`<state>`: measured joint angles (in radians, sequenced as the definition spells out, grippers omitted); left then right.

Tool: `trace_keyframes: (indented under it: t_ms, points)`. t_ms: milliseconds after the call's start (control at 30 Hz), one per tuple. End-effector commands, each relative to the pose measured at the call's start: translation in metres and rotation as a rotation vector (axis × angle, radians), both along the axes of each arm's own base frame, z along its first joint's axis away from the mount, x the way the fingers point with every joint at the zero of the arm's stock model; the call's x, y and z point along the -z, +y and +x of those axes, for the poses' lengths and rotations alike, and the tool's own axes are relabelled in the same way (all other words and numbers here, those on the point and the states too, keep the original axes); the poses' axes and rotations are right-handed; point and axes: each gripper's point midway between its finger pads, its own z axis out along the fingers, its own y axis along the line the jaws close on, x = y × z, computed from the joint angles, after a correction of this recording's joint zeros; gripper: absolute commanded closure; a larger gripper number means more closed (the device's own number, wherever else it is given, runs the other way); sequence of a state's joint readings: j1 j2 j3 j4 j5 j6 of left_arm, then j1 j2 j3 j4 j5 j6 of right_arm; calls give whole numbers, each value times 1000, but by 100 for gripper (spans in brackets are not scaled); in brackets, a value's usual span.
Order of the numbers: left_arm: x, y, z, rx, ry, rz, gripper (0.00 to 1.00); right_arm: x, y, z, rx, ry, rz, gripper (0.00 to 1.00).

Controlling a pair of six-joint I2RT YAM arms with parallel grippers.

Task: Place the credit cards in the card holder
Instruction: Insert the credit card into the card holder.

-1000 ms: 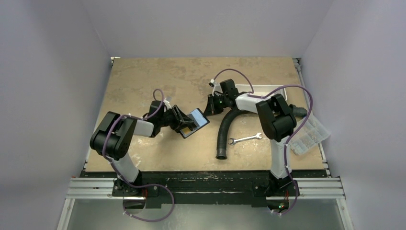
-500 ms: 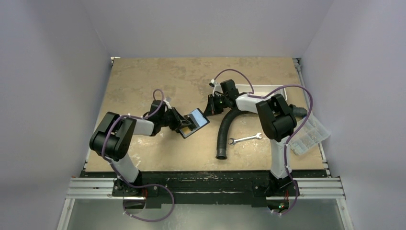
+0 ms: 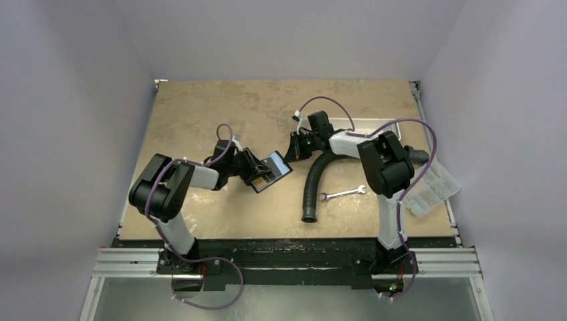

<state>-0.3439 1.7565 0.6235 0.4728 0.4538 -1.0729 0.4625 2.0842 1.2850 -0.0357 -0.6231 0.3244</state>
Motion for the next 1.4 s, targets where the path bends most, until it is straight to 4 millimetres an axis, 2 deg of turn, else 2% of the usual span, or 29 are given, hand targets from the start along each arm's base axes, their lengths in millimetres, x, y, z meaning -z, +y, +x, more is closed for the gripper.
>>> trace_keyframes:
  t_ms: [0,133,300,600,933,1100,1300,1367]
  points:
    - [2,13,-8,-5,-22,108,68,-1,4,-11,-29,16,11,98]
    - [1,18,-14,-1,-10,141,55,0,4,-11,-29,17,9,98]
    - [3,24,-17,-5,4,181,51,0,4,-11,-28,14,6,98]
    - [8,14,-6,9,11,167,56,-1,1,-9,-18,5,-11,98]
    - [12,5,-1,7,3,228,48,-3,2,-9,-18,2,-7,98]
    - [17,-6,1,25,4,175,48,-2,3,-10,-19,7,-2,98]
    - [4,-13,7,23,-44,167,47,-7,3,-12,-24,2,12,98]
    - [4,-12,7,23,-44,174,47,-18,6,-13,-29,-9,40,98]
